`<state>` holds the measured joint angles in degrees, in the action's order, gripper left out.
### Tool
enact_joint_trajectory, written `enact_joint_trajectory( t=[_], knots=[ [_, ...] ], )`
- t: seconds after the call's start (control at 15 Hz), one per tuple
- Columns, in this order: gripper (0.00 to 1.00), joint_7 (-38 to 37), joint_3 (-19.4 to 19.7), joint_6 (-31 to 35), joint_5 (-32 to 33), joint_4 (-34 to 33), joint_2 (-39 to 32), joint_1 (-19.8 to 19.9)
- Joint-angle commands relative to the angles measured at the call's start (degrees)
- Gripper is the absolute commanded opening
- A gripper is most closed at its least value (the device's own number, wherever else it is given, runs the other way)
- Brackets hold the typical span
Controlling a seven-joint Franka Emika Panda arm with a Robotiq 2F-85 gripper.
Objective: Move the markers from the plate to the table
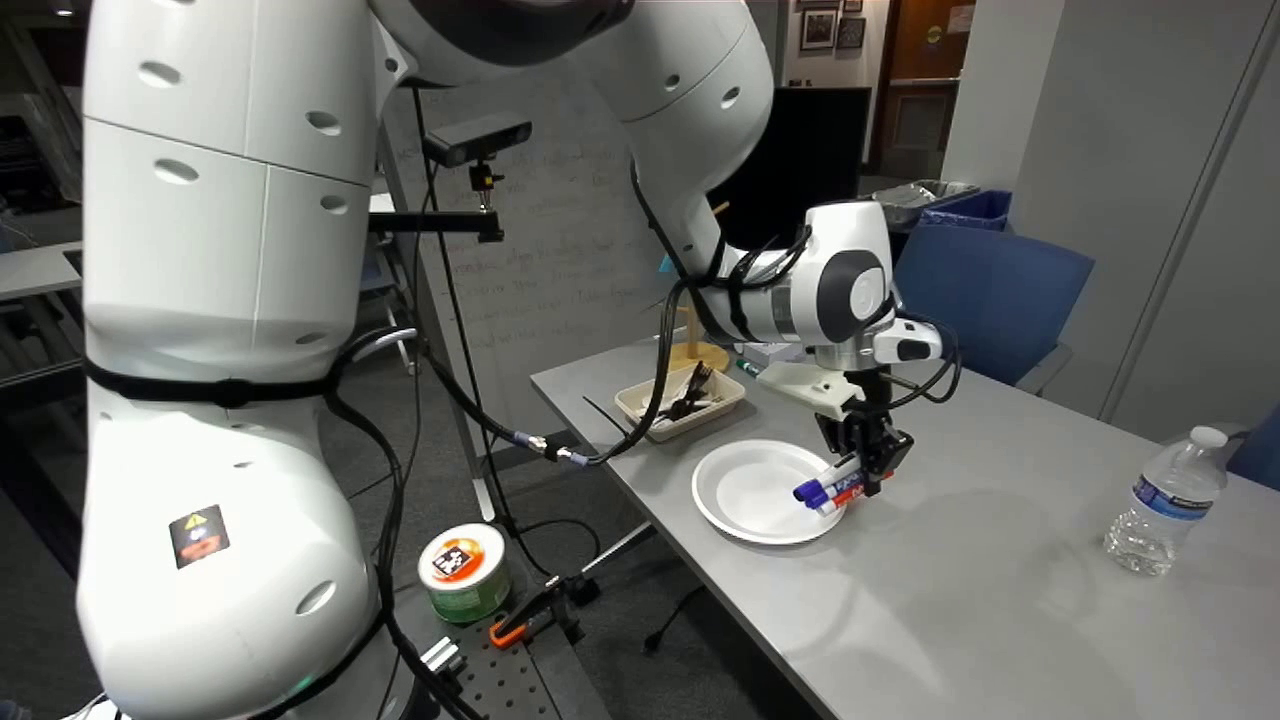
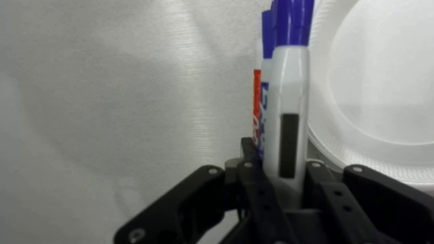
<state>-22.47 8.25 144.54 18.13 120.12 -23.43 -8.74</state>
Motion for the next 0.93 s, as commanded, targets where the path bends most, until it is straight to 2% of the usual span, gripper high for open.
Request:
enact_joint_trajectory(
  t=[0.0,0.07,0.33,0.73,0.8,0.87],
  knots=[
    [0.21,0.05,-0.17,-0.15,0.02,-0.09,0.02,0.18],
    [0.05,0.05,-0.17,-0.15,0.02,-0.09,0.02,0.18],
    [0.05,2.55,0.29,-0.68,-0.97,-3.34,-1.74,2.59],
    [0.05,7.92,-1.3,0.35,-6.56,-7.22,-6.77,7.59],
    [0.05,6.06,-0.67,-1.95,-6.86,-8.3,-8.12,6.85],
    [0.05,5.84,-0.78,-0.91,-7.57,-8.8,-9.63,6.83]
  ],
)
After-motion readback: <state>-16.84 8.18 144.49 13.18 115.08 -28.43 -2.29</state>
